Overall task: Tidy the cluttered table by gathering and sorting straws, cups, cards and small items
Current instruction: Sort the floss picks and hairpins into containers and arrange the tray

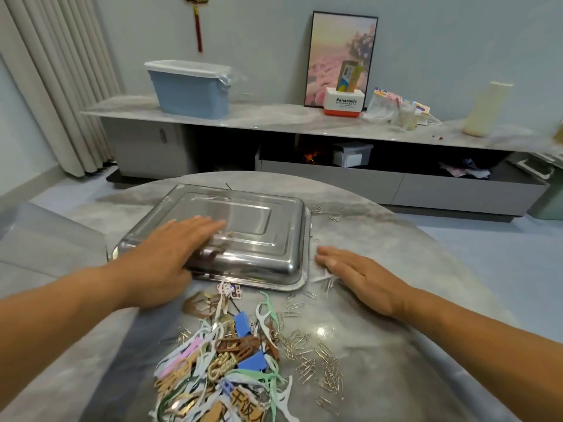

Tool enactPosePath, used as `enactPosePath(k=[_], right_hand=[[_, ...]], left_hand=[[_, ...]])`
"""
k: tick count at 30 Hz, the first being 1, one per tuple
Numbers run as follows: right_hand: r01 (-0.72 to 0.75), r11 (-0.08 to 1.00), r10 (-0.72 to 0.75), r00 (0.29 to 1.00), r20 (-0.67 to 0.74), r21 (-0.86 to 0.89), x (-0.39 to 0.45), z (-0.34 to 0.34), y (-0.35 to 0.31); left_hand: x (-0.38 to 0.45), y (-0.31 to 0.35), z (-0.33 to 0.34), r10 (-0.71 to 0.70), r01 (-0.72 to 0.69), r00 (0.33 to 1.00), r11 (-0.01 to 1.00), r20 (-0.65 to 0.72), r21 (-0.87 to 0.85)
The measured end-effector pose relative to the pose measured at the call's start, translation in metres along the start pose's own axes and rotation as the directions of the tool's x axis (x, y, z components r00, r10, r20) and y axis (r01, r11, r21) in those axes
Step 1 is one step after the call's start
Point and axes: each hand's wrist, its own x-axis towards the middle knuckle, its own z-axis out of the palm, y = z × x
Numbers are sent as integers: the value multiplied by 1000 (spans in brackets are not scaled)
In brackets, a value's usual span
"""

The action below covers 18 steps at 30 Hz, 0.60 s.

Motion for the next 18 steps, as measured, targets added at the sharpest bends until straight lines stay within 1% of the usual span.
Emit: enactPosePath(k=[1, 2, 3, 4, 5, 6, 7, 8, 10, 11, 12, 13, 15, 18], right_hand=[[-6, 994, 3, 1000, 22, 110, -3, 1, -9], [-31, 969, 32, 999, -2, 245, -3, 2, -18], [-51, 931, 87, 993, -82, 362, 1, 4, -26], [-70, 901, 169, 966, -198, 428, 9, 6, -31], [-99, 888, 254, 920, -298, 449, 19, 8, -37], [-151, 872, 333, 880, -339, 465, 31, 10, -44], [-226, 841, 421, 845, -331, 491, 43, 11, -49], [-307, 787, 513, 806, -293, 535, 54, 10, -54], [-440, 621, 674, 723, -155, 649, 76, 6, -65], [-480, 547, 718, 690, -90, 686, 83, 2, -69], [-506, 504, 738, 674, -44, 700, 87, -2, -72], [-516, 490, 738, 674, -20, 703, 92, -4, -74], [-512, 477, 744, 668, -18, 714, 98, -4, -70], [-475, 434, 782, 621, -57, 765, 100, -3, -63]], left_hand=[[2, 0, 0, -127, 108, 983, 983, -130, -146], [6, -1, -1, -282, 218, 933, 937, -225, -272], [8, -4, -4, -428, 326, 864, 877, -264, -353], [13, -6, -5, -554, 439, 794, 806, -248, -396], [16, -8, -6, -658, 548, 725, 729, -201, -410], [17, -9, -8, -734, 640, 664, 657, -143, -399], [19, -9, -9, -788, 711, 610, 591, -85, -380], [21, -7, -11, -824, 758, 565, 539, -42, -367], [26, -2, -14, -869, 816, 495, 460, 12, -349], [29, 0, -15, -880, 838, 473, 439, 32, -325], [31, 3, -16, -888, 855, 459, 427, 44, -295], [33, 2, -16, -894, 866, 446, 418, 47, -274], [36, 4, -16, -894, 865, 445, 416, 48, -280], [36, 0, -14, -884, 827, 467, 424, 33, -369]])
